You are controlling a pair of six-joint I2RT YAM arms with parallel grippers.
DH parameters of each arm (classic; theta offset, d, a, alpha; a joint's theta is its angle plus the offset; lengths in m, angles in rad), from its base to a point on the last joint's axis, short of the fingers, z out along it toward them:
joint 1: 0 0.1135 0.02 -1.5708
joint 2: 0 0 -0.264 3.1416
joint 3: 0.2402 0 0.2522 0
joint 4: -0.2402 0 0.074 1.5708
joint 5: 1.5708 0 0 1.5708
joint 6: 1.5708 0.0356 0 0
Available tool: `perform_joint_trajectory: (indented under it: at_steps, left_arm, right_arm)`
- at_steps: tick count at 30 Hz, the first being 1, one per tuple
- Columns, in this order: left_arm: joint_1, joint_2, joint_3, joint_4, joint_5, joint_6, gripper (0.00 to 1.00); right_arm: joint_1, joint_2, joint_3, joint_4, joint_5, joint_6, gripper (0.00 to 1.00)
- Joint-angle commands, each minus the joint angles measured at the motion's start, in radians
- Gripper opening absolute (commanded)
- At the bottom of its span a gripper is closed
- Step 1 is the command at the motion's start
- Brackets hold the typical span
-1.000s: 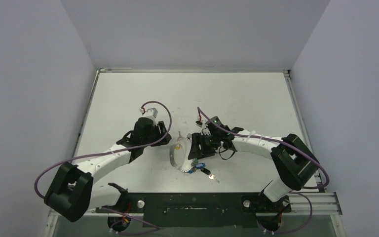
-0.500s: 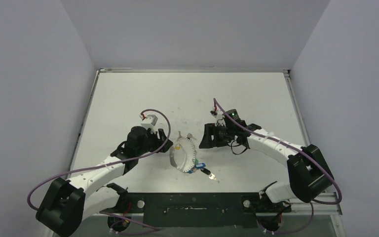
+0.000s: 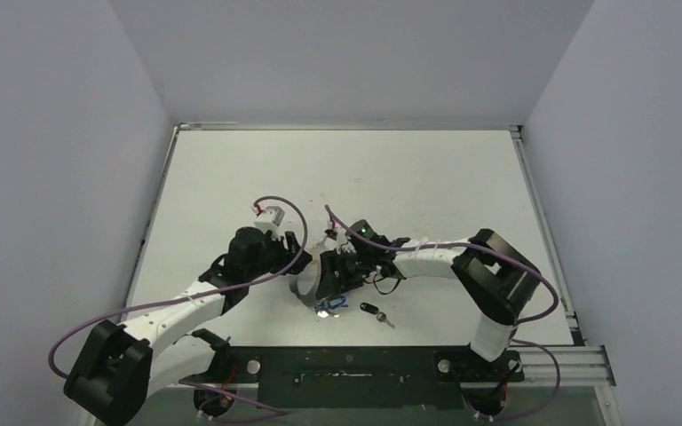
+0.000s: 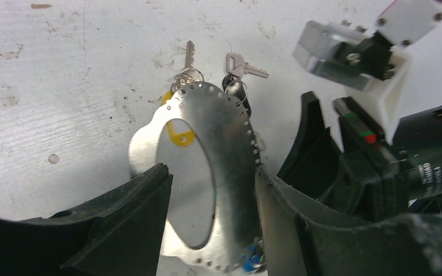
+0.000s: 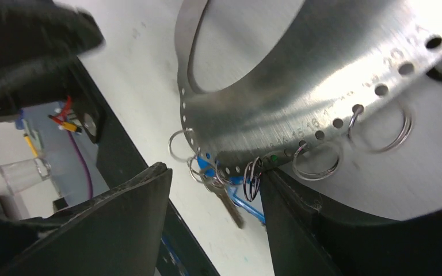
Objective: Put the keys on the keyring
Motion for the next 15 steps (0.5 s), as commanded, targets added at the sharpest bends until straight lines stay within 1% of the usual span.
perform_joint_trajectory:
  at_steps: [1,3,5,9,11,13,15]
  left_arm:
    - [-0.005,-0.066,0.005,0.006,-0.022,0.022,0.53]
    - [-0.005,-0.091,-0.002,-0.003,-0.030,0.038,0.53]
    - [-0.004,-0.115,-0.012,-0.004,-0.037,0.053,0.54]
    - [-0.003,-0.161,-0.038,0.017,-0.040,0.098,0.53]
    - [-0.005,-0.180,-0.054,0.040,-0.028,0.128,0.53]
    - [-0.006,-0.199,-0.072,0.063,-0.009,0.164,0.53]
    - [-0.006,-0.217,-0.084,0.077,-0.001,0.193,0.53]
  right_arm:
    - [0.053,0.069,0.047,0.280,-0.068,0.154,0.58]
    - [0.057,0.061,0.050,0.303,-0.065,0.164,0.59]
    - [0.051,0.046,0.059,0.242,-0.055,0.122,0.59]
    - [0.012,-0.042,0.051,0.054,-0.006,-0.024,0.61]
    - [-0.029,-0.099,0.043,-0.037,0.023,-0.107,0.62]
    - [-0.083,-0.159,0.018,-0.075,0.036,-0.192,0.62]
    - [-0.112,-0.221,0.000,-0.117,0.080,-0.277,0.62]
